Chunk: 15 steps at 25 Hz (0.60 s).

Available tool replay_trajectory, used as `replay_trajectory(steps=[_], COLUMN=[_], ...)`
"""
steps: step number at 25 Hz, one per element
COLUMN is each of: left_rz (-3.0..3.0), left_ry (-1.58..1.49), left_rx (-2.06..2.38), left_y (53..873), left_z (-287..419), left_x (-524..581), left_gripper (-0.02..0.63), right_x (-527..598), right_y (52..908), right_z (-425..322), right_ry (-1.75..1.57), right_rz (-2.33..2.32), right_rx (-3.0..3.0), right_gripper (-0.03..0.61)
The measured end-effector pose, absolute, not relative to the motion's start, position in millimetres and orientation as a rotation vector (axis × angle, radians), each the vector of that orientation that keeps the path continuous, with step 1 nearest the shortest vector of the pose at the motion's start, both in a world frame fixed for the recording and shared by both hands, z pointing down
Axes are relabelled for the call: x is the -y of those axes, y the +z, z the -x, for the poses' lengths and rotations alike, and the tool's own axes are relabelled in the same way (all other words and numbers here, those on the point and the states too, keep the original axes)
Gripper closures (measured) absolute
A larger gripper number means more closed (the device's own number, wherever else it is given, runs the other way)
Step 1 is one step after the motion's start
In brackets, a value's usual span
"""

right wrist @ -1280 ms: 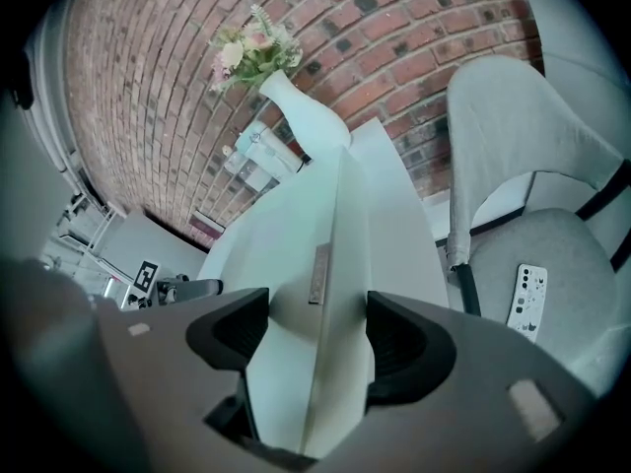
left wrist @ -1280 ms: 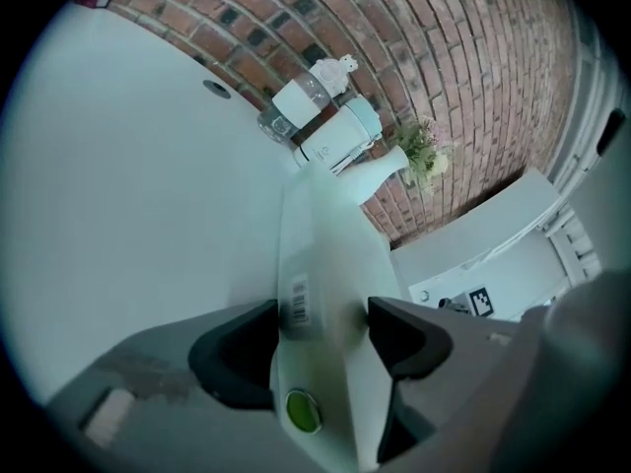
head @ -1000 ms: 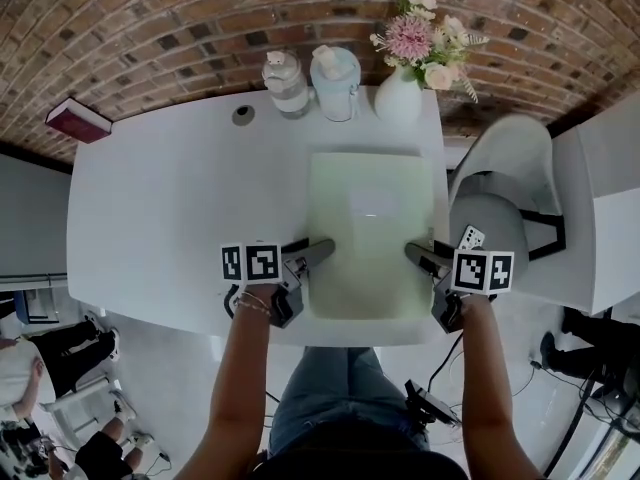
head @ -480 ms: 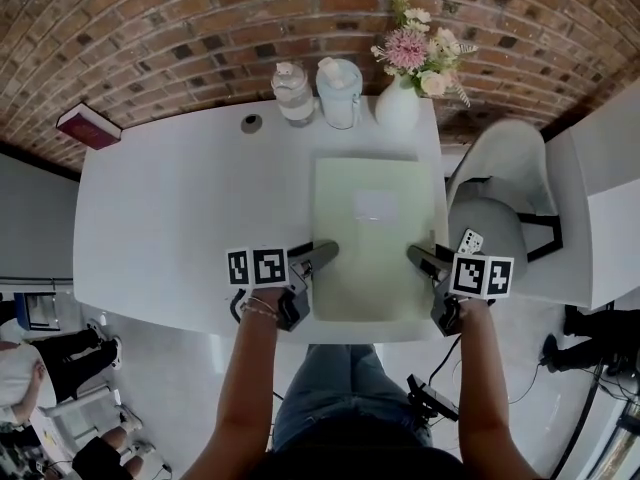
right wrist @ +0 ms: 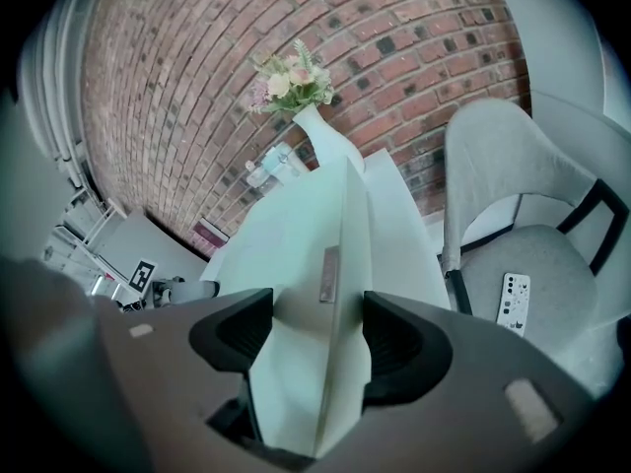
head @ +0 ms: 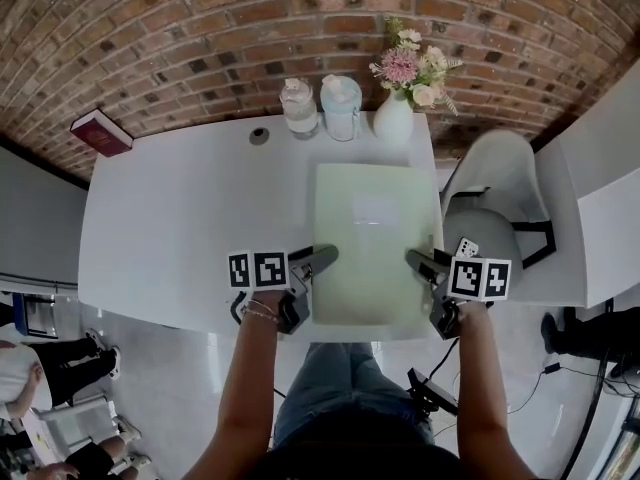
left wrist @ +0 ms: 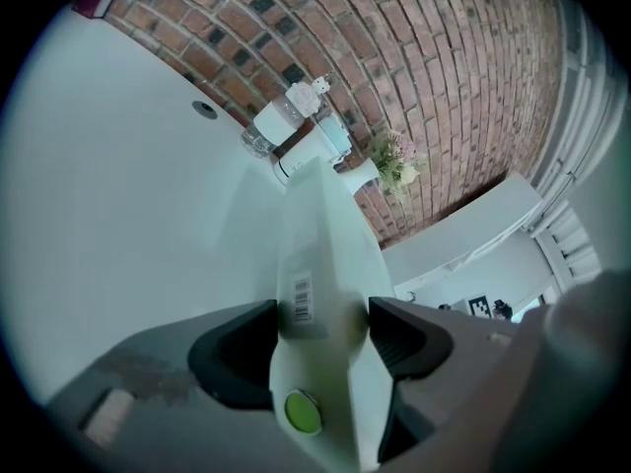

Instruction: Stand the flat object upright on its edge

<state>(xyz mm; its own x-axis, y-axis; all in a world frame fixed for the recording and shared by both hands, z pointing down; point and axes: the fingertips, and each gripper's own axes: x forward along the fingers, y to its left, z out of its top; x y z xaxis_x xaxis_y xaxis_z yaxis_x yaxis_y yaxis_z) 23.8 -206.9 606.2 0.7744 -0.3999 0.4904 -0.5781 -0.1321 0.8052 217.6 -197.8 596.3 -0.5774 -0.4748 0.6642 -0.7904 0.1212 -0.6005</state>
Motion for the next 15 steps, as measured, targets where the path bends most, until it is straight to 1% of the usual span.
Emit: replay_trajectory(steps=[15], left_rz=[-1.826], left_ry=[0.14], left_rx=[0.811], left_y=[557], left_z=[-22], left_x=[192], left_gripper=[0.311], right_x=[184], right_y=[549], right_z=[-217], right_ry=[1.359], right_rz=[-1.26], right_rx=[2.186], right_gripper=[0.293])
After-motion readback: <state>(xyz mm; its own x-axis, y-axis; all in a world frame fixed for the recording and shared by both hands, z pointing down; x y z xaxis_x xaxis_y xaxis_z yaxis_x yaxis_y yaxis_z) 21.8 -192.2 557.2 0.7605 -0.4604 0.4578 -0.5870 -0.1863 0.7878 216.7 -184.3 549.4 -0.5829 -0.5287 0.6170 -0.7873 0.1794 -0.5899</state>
